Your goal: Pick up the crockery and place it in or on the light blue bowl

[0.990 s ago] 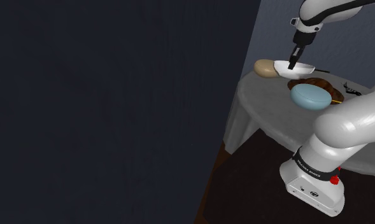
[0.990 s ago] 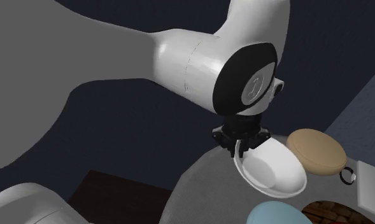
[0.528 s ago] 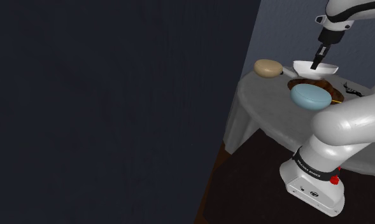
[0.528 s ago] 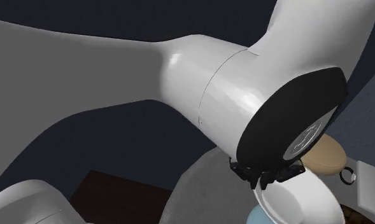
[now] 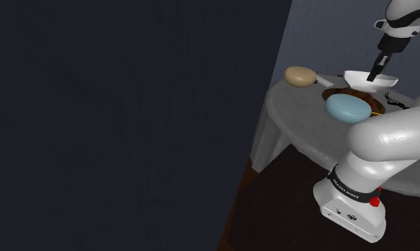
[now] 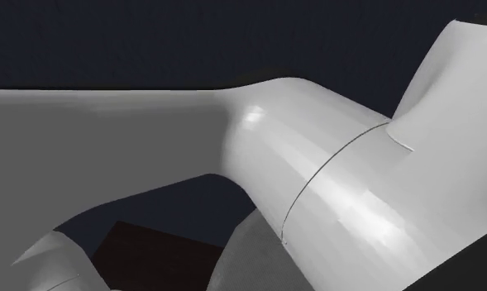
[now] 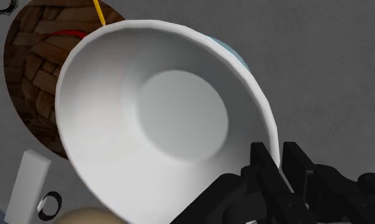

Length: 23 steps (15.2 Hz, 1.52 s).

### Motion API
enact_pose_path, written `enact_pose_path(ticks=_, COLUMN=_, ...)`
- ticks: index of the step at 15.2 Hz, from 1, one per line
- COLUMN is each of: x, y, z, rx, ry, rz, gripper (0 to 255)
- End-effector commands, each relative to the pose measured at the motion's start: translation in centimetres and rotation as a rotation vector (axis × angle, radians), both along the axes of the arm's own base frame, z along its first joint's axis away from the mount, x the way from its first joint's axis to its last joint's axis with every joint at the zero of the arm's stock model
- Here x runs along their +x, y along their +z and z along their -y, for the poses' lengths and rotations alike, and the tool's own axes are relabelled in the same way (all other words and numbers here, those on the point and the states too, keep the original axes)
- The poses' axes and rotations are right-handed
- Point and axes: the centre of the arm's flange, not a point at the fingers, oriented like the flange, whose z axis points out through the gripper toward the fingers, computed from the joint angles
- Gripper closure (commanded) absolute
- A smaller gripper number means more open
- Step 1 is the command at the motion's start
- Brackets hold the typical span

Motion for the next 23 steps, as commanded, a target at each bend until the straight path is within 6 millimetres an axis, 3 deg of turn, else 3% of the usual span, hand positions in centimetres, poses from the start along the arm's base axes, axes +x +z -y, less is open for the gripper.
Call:
enact_pose_path(ticks=1, x=-0.1, y=-1.0, z=0.0, rx=-0.001, ry=0.000, rz=0.000, gripper=255)
enact_pose_path(ticks=18, x=-0.1, y=-9.9, z=0.0, rx=-0.001, ry=0.000, rz=0.000, gripper=255)
enact_pose_path(ticks=23, x=-0.1, y=-9.9, z=0.0, rx=-0.001, ry=0.000, rz=0.000, gripper=255)
